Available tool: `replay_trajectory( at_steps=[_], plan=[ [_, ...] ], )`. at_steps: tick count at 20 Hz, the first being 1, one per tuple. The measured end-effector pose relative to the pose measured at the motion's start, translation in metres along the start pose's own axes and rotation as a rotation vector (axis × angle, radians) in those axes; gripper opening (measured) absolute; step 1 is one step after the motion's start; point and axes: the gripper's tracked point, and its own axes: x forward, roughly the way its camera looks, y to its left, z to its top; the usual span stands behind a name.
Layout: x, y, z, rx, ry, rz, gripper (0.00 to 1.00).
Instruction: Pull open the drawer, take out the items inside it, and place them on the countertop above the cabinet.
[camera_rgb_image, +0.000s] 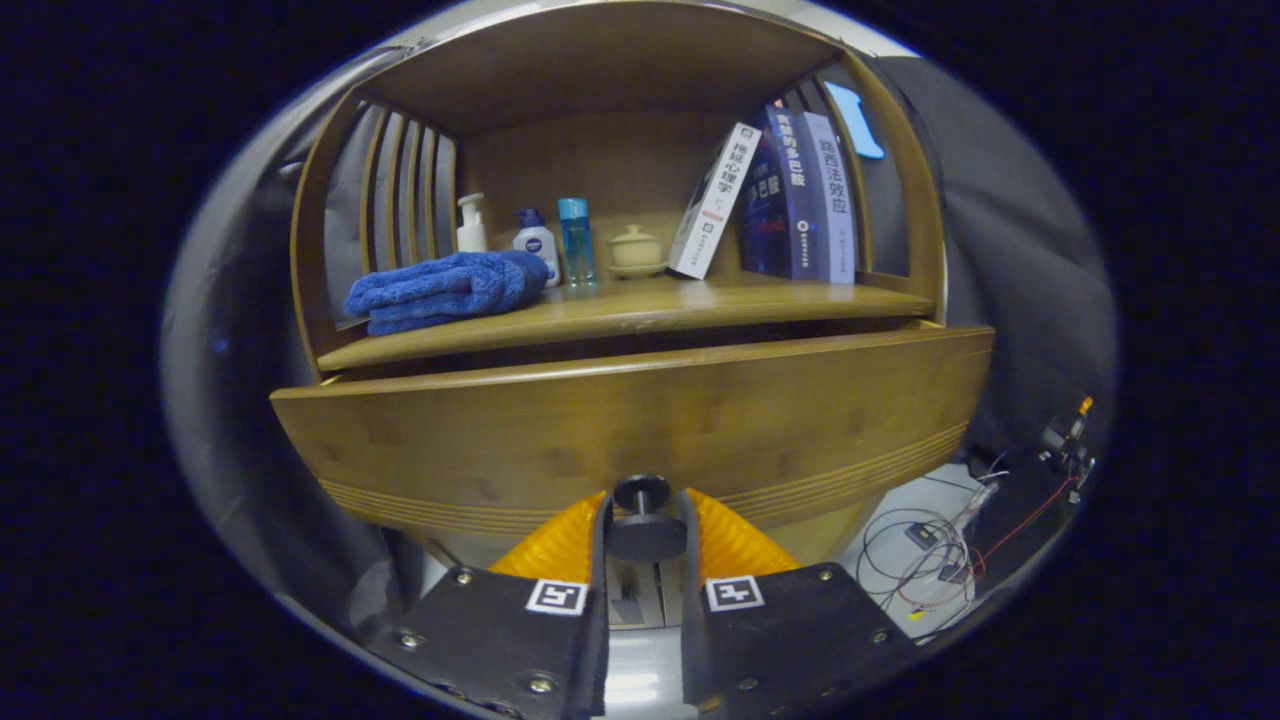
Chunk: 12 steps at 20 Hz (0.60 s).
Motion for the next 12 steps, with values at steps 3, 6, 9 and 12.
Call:
replay_trajectory(
  at_steps=[3, 6, 9, 12],
  plan=[
    [-0.026, -0.005, -0.007, -0.018, 0.007, -0.032, 0.29],
    [-0.049, -0.010, -0.015, -0.032, 0.017, -0.064, 0.29],
    [-0.065, -0.011, -0.022, -0.051, 0.032, -0.083, 0.29],
    [-0.078, -0.014, -0.035, -0.039, 0.062, -0.097, 0.29]
  ],
)
